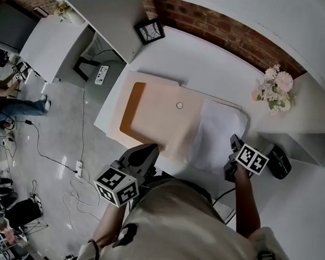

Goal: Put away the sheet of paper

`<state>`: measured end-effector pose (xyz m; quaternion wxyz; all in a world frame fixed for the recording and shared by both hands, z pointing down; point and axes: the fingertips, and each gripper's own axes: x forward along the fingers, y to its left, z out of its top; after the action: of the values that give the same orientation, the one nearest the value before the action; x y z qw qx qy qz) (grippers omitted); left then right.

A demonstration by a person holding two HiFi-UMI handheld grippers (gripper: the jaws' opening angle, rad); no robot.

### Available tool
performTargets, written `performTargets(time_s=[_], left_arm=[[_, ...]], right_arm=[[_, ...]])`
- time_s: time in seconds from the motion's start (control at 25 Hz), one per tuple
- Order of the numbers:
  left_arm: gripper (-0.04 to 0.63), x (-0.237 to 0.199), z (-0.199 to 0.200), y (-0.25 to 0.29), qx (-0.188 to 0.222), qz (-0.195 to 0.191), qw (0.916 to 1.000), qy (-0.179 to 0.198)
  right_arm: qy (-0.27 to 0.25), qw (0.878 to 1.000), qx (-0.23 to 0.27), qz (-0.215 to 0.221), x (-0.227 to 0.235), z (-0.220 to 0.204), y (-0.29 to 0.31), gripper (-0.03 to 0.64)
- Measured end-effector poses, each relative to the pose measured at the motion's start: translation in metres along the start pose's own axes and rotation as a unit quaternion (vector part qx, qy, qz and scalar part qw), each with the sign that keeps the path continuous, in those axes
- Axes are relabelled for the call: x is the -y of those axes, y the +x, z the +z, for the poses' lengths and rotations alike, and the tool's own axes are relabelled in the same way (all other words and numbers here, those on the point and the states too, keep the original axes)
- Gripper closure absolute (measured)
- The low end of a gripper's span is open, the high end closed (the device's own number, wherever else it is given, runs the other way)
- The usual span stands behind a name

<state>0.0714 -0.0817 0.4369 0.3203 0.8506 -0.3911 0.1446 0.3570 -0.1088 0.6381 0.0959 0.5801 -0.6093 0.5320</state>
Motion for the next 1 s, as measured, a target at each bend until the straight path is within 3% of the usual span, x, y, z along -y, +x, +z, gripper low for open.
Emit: performTargets(time_s=[0.32, 0.44, 0.52, 0.72, 1.0], left_arm=[[0.58, 0.005, 0.0, 0.005, -0.01, -0.004, 0.9999, 0.0], [0.58, 0.004, 0.0, 0.007, -0.012, -0.003, 0.9999, 0.0], [0.58, 0.006, -0.002, 0.008, -0.017, -0.004, 0.9999, 0.0], [0.58, 0.008, -0.004, 0.012, -0.025, -0.004, 0.9997, 0.004], [0.58, 0.011, -0.002, 0.014, -0.025, -0.001, 0.9996, 0.01]], right_arm=[[0.02, 0.999, 0.005, 0.034, -0.011, 0.004, 0.006, 0.589], [0.044, 0.997, -0.014, 0.057, -0.016, 0.001, 0.012, 0.589], [0.046, 0.997, -0.03, 0.051, -0.012, -0.003, 0.015, 0.589], [-0.005, 0.999, -0.031, 0.027, -0.01, 0.002, 0.019, 0.589], [0.018, 0.999, -0.012, 0.047, -0.014, 0.008, 0.019, 0.589]])
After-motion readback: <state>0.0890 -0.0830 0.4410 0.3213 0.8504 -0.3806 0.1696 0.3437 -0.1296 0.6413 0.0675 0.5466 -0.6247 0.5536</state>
